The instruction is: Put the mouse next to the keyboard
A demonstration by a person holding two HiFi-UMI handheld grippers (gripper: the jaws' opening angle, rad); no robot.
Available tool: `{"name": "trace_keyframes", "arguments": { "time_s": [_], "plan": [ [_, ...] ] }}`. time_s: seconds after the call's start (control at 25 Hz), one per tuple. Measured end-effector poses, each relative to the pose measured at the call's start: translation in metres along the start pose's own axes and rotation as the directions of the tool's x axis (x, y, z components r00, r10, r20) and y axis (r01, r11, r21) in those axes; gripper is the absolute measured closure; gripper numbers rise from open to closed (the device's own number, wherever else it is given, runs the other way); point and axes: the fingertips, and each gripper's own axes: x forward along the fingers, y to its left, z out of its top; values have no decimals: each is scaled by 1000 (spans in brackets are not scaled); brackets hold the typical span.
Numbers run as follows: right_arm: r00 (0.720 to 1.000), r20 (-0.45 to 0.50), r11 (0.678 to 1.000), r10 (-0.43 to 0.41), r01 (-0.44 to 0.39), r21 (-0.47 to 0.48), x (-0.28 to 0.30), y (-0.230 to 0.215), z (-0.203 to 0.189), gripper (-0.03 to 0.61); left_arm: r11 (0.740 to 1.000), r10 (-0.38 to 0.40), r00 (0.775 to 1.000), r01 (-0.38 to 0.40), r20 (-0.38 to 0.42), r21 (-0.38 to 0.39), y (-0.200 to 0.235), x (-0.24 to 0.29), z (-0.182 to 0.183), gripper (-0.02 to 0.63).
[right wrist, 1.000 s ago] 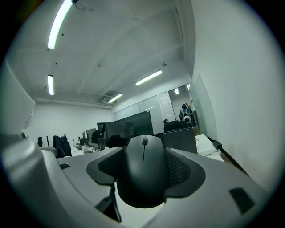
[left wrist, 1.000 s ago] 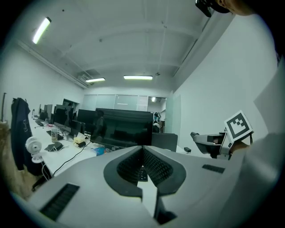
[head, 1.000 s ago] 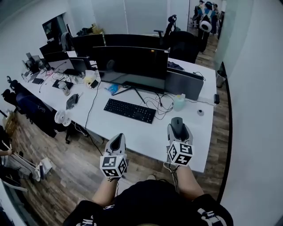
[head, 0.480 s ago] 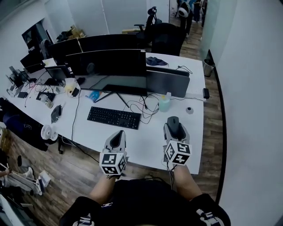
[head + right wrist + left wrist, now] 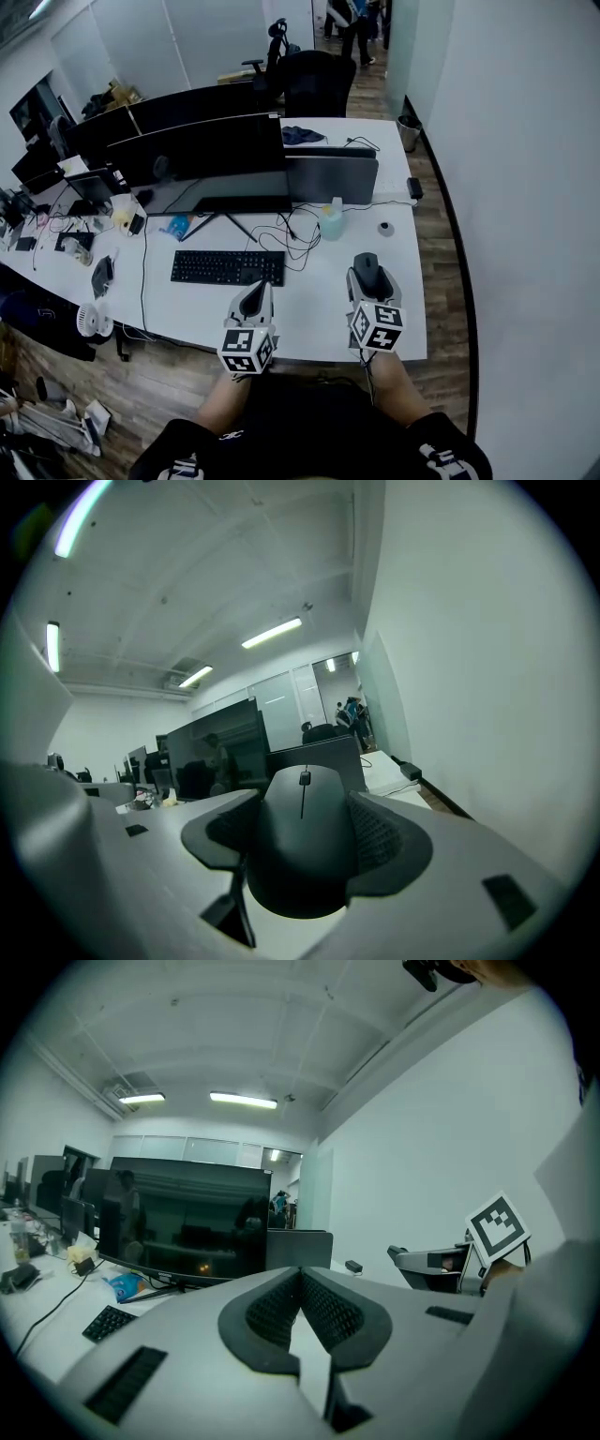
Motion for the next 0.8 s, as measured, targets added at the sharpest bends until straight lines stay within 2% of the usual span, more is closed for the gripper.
{"name": "trace_keyframes", "arguments": {
  "time_s": [0.16,0.4,0.8],
  "plan": [
    [999,14,999,-32,32,-31,10,23,0,270,998,-56,998,56,4,-1,26,12,-1,597],
    [993,-19,993,-118,118,-1,38,47,-13,270,991,-132,991,132,1,24,71,24,12,597],
    [980,-155,991,-125,116,-66,108,93,-53,270,994,-111,994,111,9,-10,146,31,19,597]
  ]
}}
